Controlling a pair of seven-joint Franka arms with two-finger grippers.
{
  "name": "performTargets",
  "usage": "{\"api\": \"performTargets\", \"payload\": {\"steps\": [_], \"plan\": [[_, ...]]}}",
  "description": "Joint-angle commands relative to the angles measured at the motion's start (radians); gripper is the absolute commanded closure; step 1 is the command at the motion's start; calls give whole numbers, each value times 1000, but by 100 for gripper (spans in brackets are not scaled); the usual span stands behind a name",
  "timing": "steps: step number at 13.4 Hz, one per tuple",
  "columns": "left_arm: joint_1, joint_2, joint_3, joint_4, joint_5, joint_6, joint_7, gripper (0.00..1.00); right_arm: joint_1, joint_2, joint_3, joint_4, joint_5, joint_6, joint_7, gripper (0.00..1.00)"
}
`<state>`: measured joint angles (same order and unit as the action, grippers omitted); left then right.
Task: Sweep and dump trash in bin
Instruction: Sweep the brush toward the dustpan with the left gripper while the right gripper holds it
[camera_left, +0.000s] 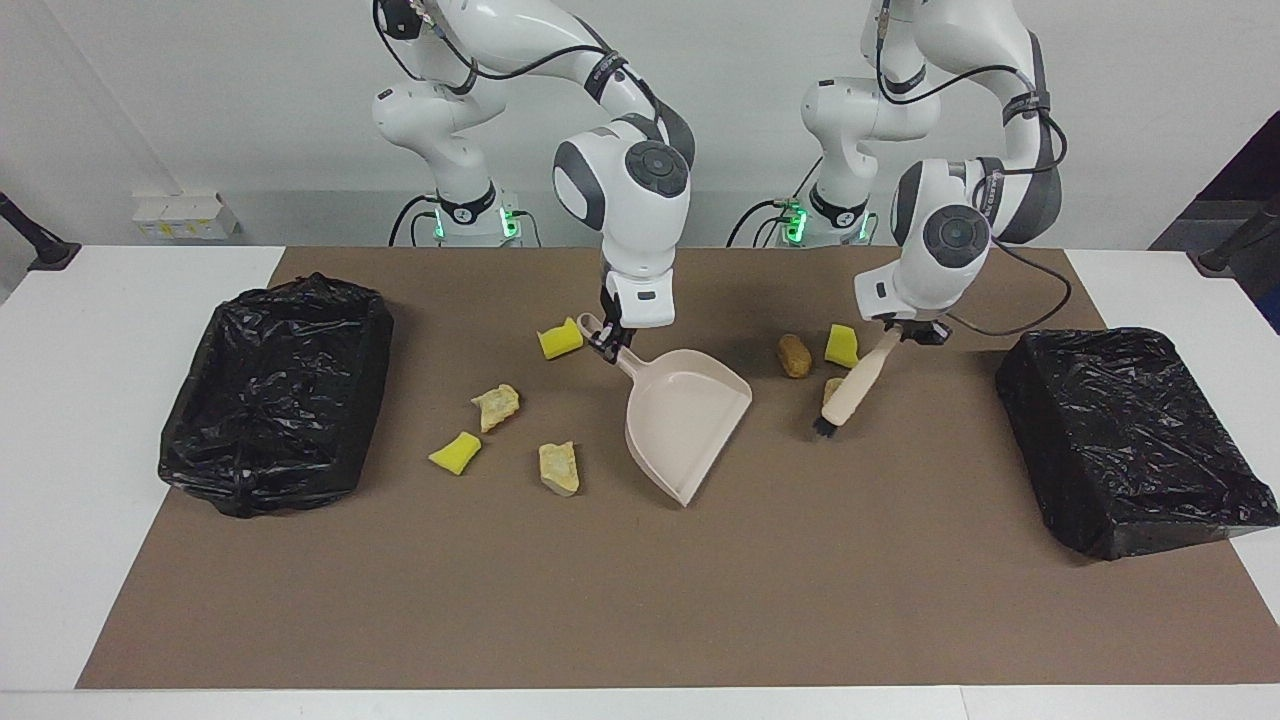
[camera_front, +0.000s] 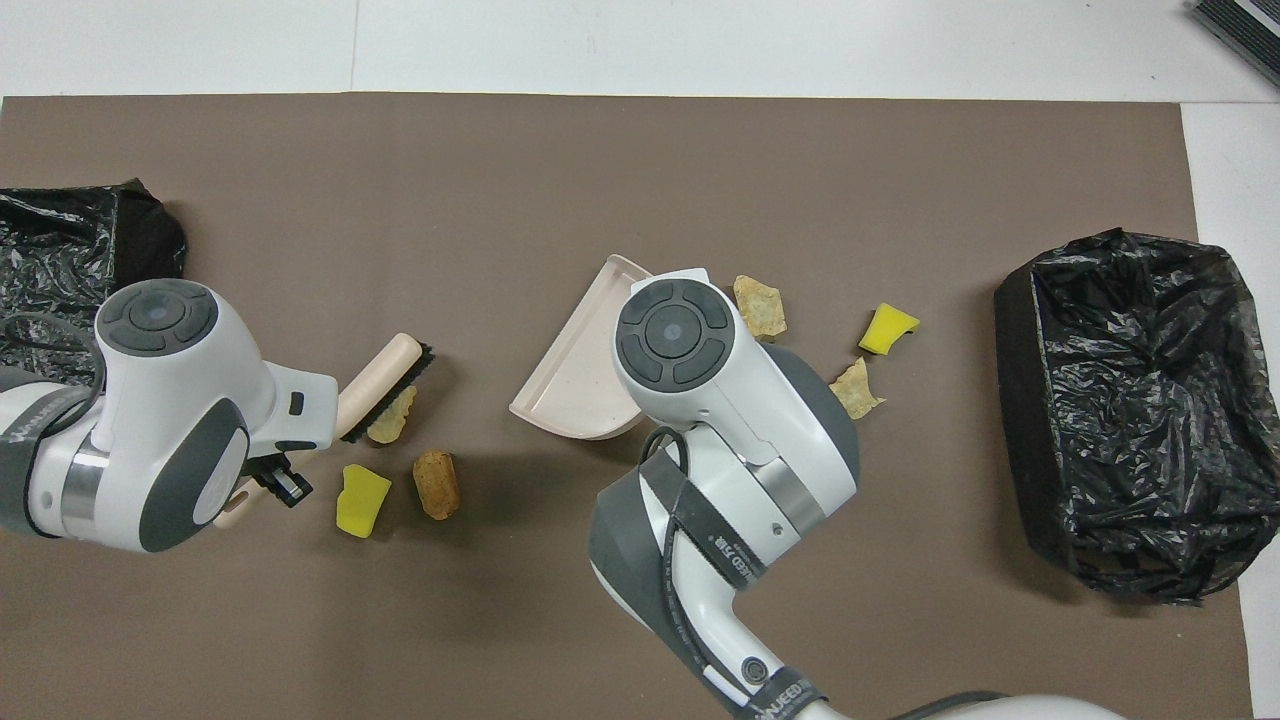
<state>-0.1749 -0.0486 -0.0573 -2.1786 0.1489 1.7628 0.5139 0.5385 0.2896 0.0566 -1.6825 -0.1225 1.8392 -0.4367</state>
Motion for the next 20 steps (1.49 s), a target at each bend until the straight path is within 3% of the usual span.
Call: {"api": "performTargets", "payload": {"steps": [1, 3, 5, 7, 10, 13, 16, 20], "plan": [[-34, -129, 13, -46, -29, -57, -76, 100, 3, -49, 9, -55, 15, -17, -97, 100], [-58, -160, 13, -53, -29, -95, -202, 100, 20, -98, 9, -149, 18, 32, -100, 100], [-60, -222, 13, -140, -29, -79, -459, 100, 43, -110, 9, -238, 17, 173, -99, 100], [-60, -318, 14, -255, -29, -63, -674, 100, 72, -78, 9, -240, 8, 236, -103, 100], [-44, -393, 16, -352, -31, -57, -822, 100, 57, -72, 8, -236, 3, 242, -247, 100], [-44, -361, 17, -418, -113, 59, -971, 100, 54, -70, 9, -235, 3, 235, -287, 100], [-55, -185, 16, -345, -179, 118, -989, 100, 60, -70, 9, -233, 3, 226, -295, 100], [-101, -76, 13, -264, -245, 193, -973, 100, 66, -70, 8, -232, 4, 224, -293, 100]]}}
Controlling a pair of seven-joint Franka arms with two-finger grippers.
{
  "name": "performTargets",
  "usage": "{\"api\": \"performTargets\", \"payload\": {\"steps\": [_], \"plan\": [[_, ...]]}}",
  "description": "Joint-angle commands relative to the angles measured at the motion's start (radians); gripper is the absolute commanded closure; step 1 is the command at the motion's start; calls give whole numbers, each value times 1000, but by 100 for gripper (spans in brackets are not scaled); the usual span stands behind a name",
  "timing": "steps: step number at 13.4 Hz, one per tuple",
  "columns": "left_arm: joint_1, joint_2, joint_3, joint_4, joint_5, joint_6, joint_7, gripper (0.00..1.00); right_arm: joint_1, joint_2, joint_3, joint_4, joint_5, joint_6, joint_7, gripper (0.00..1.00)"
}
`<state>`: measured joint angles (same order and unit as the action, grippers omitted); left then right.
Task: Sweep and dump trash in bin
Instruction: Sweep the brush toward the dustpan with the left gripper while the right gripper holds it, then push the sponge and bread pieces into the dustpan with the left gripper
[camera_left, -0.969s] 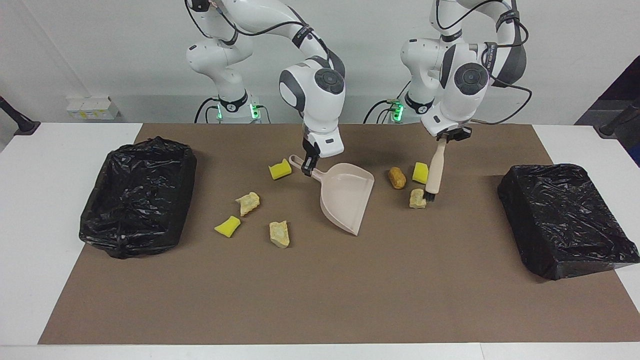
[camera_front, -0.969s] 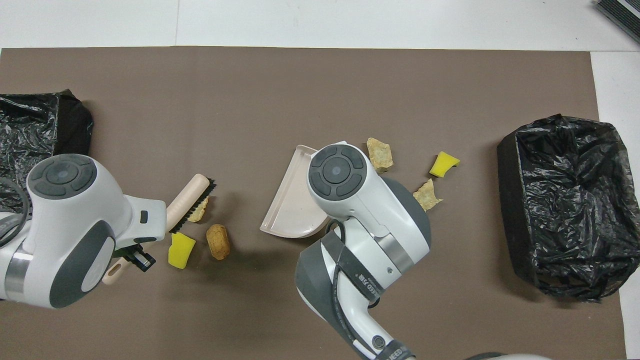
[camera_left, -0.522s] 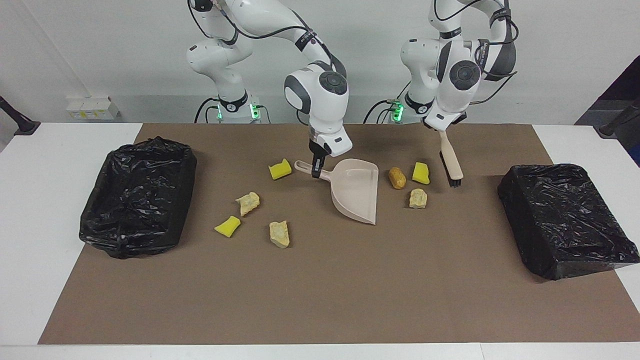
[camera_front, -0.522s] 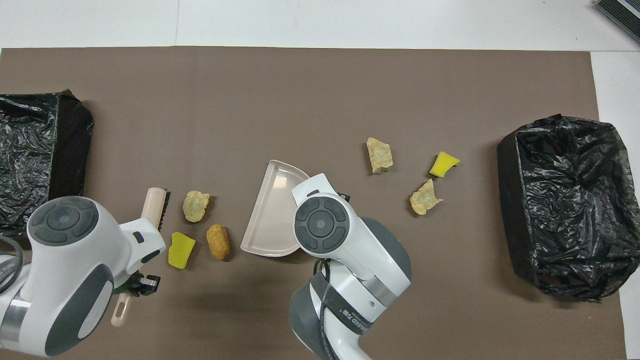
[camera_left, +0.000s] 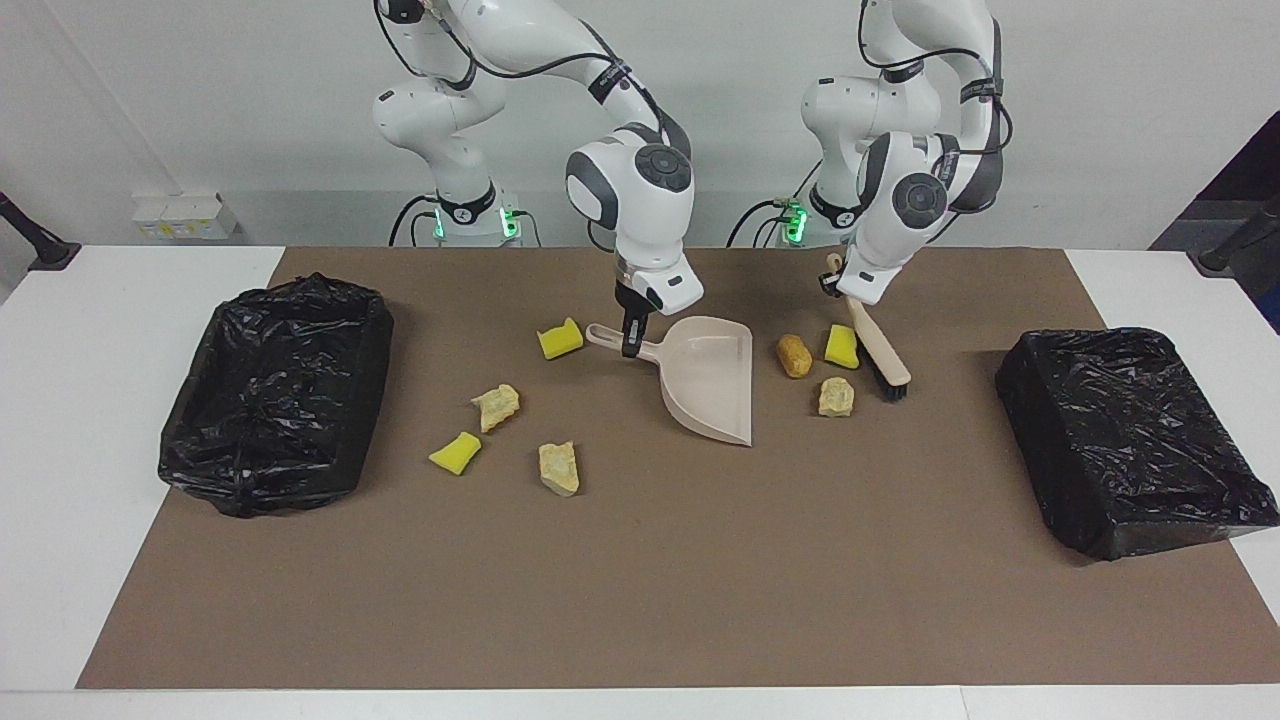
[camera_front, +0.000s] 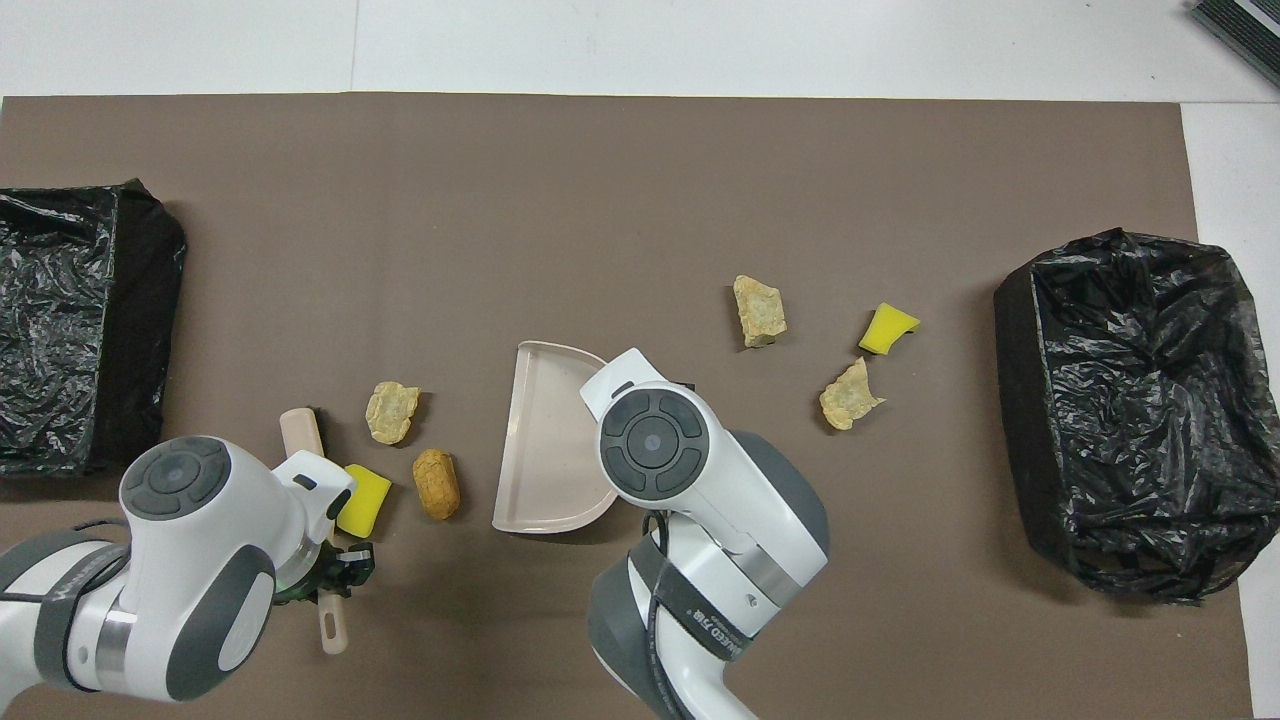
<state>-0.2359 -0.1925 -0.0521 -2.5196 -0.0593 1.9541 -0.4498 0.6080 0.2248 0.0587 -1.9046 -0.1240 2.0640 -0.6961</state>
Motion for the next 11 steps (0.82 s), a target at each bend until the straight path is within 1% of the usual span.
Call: {"api": "performTargets", "payload": {"steps": [1, 2, 4, 7, 9, 11], "plan": [[-51, 89, 6, 112, -52, 3, -7, 100, -5, -4, 7, -10, 6, 2, -34, 100], [-84, 99, 6, 131, -57, 5, -6, 100, -2, -4, 6, -10, 6, 1, -31, 100], [-123, 102, 6, 133, -95, 46, 19, 100, -5, -2, 7, -10, 6, -1, -30, 100], [-239, 99, 6, 133, -128, 88, 23, 100, -8, -2, 6, -10, 7, -4, -30, 100], [-307, 93, 6, 134, -132, 85, 23, 100, -11, -4, 7, -14, 7, -11, -31, 100], [-380, 99, 6, 174, -132, 69, 5, 100, -13, -5, 7, -14, 7, -33, -33, 100]]}}
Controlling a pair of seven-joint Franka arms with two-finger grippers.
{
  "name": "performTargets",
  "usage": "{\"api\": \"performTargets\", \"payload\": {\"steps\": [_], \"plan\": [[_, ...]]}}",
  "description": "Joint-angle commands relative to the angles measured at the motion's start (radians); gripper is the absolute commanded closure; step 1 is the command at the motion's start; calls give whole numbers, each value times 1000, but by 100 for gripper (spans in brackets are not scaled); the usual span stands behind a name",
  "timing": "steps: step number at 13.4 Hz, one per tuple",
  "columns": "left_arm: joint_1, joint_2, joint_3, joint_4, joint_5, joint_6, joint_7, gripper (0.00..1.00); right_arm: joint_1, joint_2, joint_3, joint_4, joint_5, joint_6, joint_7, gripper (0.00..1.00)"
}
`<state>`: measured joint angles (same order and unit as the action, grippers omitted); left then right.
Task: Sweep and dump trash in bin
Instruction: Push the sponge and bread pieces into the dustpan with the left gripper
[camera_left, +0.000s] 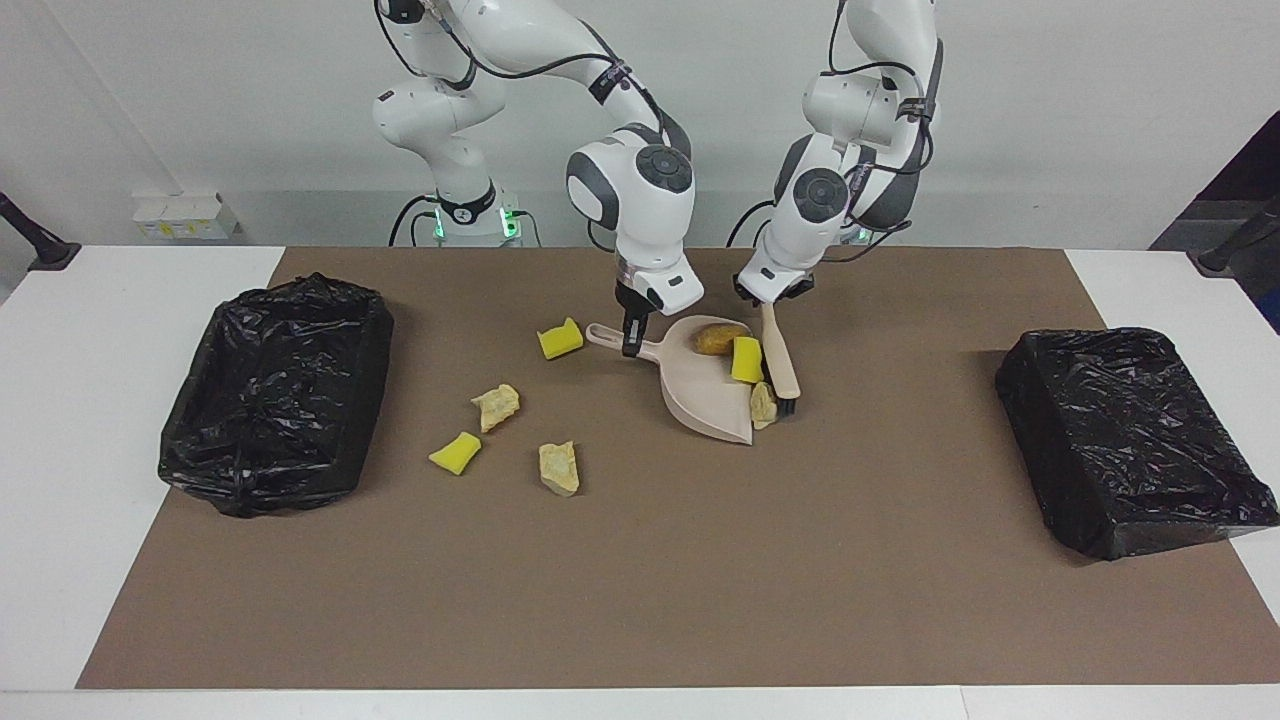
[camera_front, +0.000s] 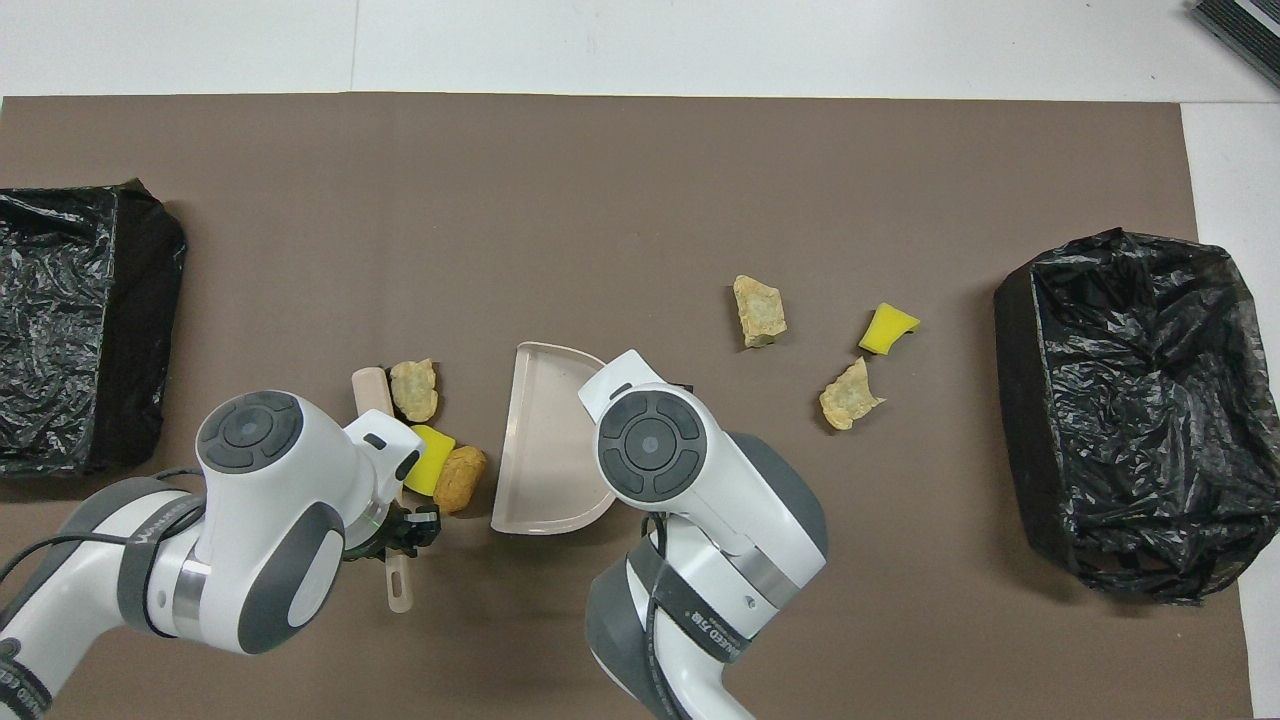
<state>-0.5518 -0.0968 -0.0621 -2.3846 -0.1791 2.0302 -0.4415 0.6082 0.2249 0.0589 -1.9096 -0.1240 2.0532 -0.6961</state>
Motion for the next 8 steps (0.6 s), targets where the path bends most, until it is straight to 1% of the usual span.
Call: {"api": "performTargets", "payload": {"steps": [1, 4, 7, 8], "plan": [[-92, 8, 18, 77, -22, -34, -16, 100, -13, -6, 5, -9, 7, -24, -33, 100], [-99, -11, 16, 178, -30, -178, -34, 100, -15, -7, 5, -8, 7, -36, -37, 100], [-82, -20, 27, 185, -22, -241, -51, 100, -16, -7, 7, -8, 7, -38, -39, 100], [-48, -27, 28, 186, -16, -260, -54, 100, -18, -7, 5, -6, 7, -38, -43, 100]]}}
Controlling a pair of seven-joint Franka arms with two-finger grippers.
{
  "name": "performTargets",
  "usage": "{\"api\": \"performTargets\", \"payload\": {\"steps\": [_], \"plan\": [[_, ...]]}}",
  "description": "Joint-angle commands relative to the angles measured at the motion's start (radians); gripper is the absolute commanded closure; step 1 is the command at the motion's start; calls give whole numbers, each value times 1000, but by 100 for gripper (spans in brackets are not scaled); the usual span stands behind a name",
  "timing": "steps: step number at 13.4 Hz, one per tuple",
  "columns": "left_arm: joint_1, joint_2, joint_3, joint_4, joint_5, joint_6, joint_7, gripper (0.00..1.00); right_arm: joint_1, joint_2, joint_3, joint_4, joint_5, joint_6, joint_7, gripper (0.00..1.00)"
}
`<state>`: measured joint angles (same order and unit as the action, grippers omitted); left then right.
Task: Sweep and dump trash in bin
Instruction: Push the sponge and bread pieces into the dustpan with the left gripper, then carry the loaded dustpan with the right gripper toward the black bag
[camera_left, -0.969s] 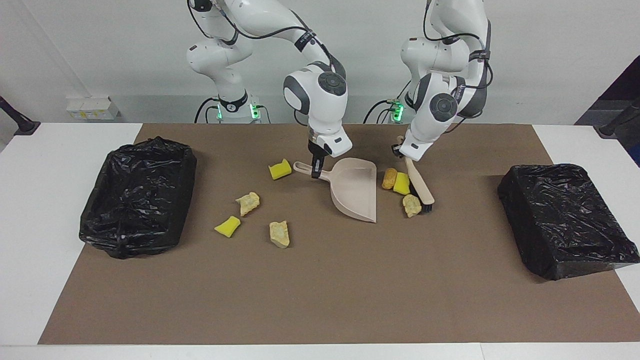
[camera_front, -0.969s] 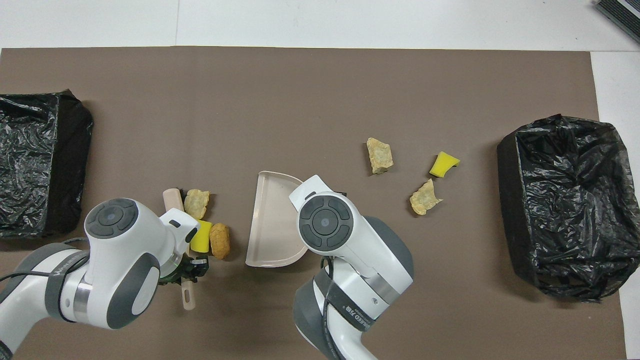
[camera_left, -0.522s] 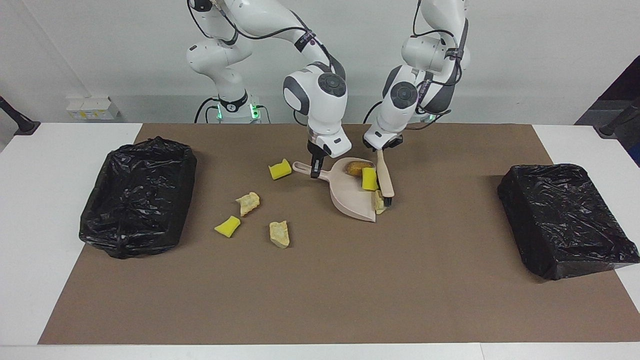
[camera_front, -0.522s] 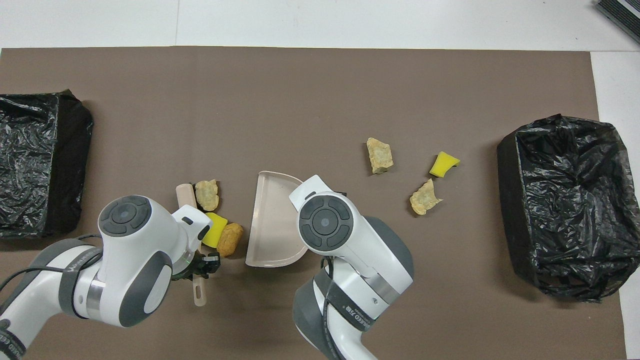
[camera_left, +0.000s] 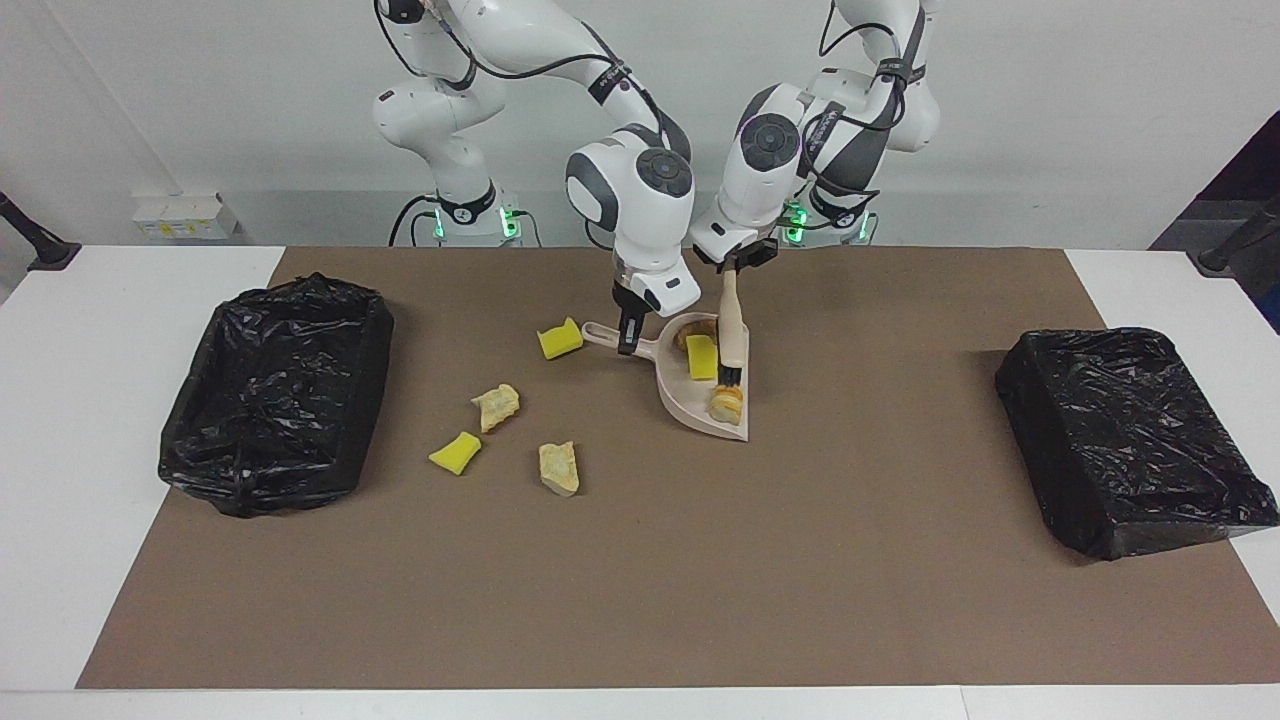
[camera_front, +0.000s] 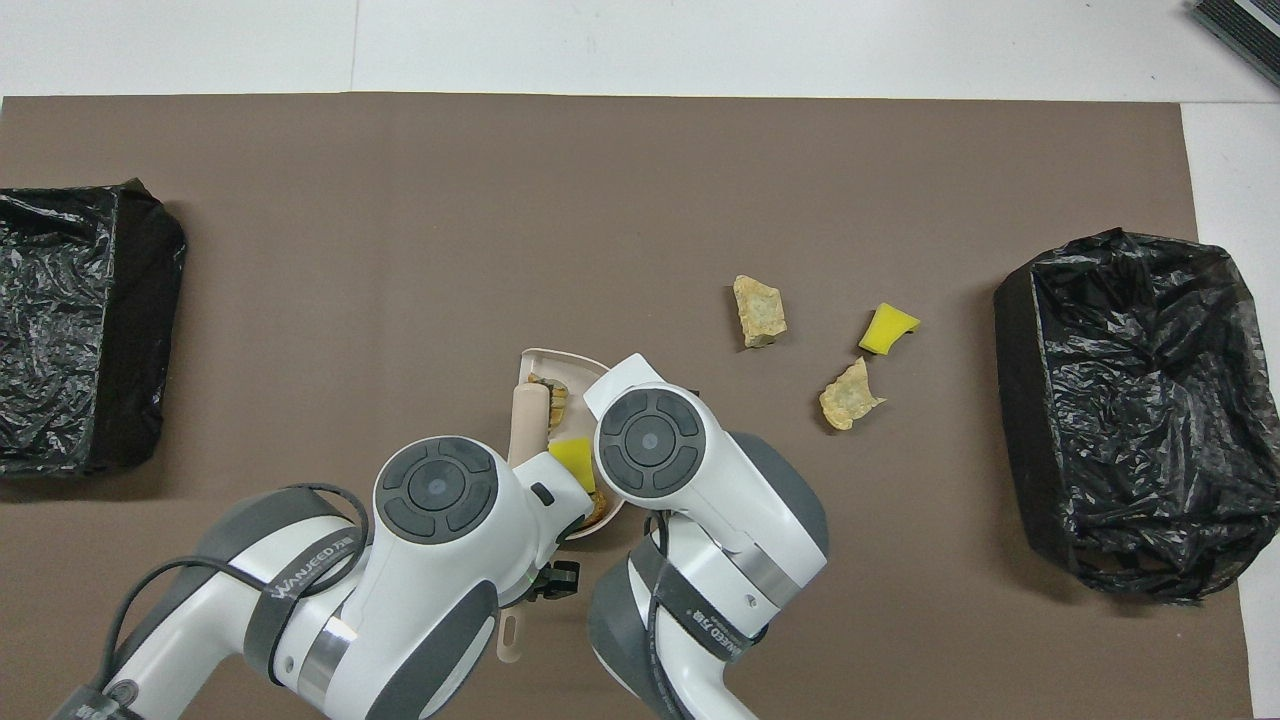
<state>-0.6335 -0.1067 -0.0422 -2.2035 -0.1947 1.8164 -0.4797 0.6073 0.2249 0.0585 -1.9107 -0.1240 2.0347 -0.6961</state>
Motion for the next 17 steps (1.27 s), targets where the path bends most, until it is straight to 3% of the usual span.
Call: {"api": "performTargets", "payload": {"steps": [1, 5, 9, 11, 14, 17], "plan": [[73, -36, 8, 8, 1, -46, -11, 100, -29, -7, 6, -4, 7, -19, -66, 100], [196, -106, 10, 33, 98, -63, 70, 100, -107, -42, 7, 2, 16, -13, -222, 100], [317, -93, 8, 183, 138, -146, 251, 100, -201, -71, 6, 42, 30, -21, -344, 100], [342, -87, 8, 223, 138, -190, 285, 100, -279, -75, 4, 86, 114, -62, -463, 100], [311, -91, -4, 193, 127, -245, 270, 100, -435, -73, 4, 151, 165, -149, -644, 100], [149, -143, -4, 49, 118, -215, 118, 100, -582, -75, -6, 215, 158, -243, -782, 100]]}}
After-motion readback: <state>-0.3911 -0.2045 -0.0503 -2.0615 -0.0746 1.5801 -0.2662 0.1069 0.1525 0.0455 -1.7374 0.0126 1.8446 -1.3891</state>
